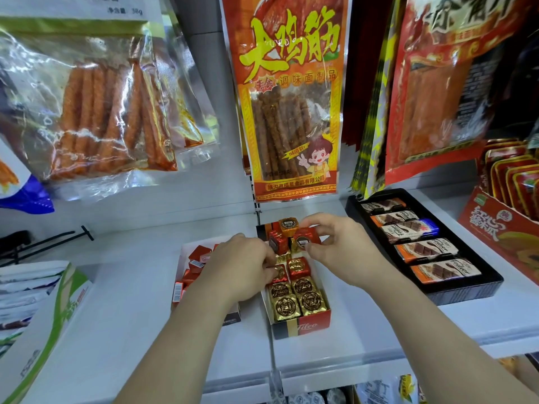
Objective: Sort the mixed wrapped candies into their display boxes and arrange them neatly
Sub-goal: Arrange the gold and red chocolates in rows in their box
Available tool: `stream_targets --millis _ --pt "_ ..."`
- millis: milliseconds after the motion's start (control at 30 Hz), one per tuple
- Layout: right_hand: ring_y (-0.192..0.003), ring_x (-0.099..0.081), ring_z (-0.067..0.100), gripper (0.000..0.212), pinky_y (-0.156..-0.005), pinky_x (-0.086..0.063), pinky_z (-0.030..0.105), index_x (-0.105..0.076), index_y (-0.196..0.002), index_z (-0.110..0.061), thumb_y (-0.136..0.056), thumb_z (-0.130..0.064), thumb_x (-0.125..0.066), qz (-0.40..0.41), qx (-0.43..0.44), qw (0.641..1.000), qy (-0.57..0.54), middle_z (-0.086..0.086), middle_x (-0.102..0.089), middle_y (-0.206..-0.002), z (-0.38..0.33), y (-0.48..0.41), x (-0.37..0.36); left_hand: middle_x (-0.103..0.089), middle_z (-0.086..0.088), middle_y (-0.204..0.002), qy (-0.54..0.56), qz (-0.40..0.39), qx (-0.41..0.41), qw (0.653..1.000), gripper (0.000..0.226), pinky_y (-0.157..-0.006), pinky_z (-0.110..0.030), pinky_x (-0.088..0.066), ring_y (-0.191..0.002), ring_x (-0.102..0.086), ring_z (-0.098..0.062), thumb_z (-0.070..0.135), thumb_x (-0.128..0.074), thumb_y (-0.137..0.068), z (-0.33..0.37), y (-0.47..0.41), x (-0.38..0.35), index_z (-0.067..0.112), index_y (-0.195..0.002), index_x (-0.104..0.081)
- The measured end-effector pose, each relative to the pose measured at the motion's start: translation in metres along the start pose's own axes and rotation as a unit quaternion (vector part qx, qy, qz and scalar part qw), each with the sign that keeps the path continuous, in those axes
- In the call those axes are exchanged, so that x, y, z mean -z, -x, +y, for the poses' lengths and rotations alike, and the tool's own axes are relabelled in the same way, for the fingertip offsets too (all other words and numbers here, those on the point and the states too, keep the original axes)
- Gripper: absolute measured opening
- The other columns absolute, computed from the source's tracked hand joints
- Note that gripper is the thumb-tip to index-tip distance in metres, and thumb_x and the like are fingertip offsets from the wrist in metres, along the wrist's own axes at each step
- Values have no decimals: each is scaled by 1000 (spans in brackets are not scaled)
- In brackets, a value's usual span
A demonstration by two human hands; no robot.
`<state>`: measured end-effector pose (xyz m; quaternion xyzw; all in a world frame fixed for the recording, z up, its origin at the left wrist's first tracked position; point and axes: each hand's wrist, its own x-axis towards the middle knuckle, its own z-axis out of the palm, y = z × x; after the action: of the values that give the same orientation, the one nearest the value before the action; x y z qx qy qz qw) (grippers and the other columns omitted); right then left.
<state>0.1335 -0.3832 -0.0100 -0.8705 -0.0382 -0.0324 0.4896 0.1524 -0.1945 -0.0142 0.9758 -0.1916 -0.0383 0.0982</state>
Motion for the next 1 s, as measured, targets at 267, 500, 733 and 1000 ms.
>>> stream_targets --millis 267,500,733,1000 --pt "-64 -70 23 14 -63 -57 36 -67 -92 -21 -84 -9 -67 69 -60 990 -108 -1 -65 -73 0 -1 7 -69 14 -98 105 -8 35 994 22 -82 -31 -53 -92 -61 -7 35 -75 -79 5 1 7 31 -100 -72" --pt "-65 -61 11 14 -82 -57 40 -71 -97 -26 -84 -20 -71 26 -49 991 -122 -3 -66 -77 2 -3 1 -68 15 -103 136 -30 39 990 29 -85 -32 -54 -94 -61 -5 29 -80 -75 7 0 8 31 -103 -73" --pt "-64 -62 13 12 -66 -55 25 -68 -101 -19 -90 -16 -62 23 -72 985 -155 4 -66 -77 -1 -4 2 -67 16 -88 168 164 60 970 11 -77 -29 -51 -89 -59 -6 33 -74 -80 10 -5 11 32 -88 -66" --pt "-59 -62 15 7 -50 -50 17 -65 -96 -14 -89 -13 -62 30 -75 984 -159 5 -64 -77 -4 -6 -3 -66 5 -110 110 154 112 975 43 -75 -30 -44 -106 -53 -17 44 -71 -79 19 -22 -4 34 -119 -58"
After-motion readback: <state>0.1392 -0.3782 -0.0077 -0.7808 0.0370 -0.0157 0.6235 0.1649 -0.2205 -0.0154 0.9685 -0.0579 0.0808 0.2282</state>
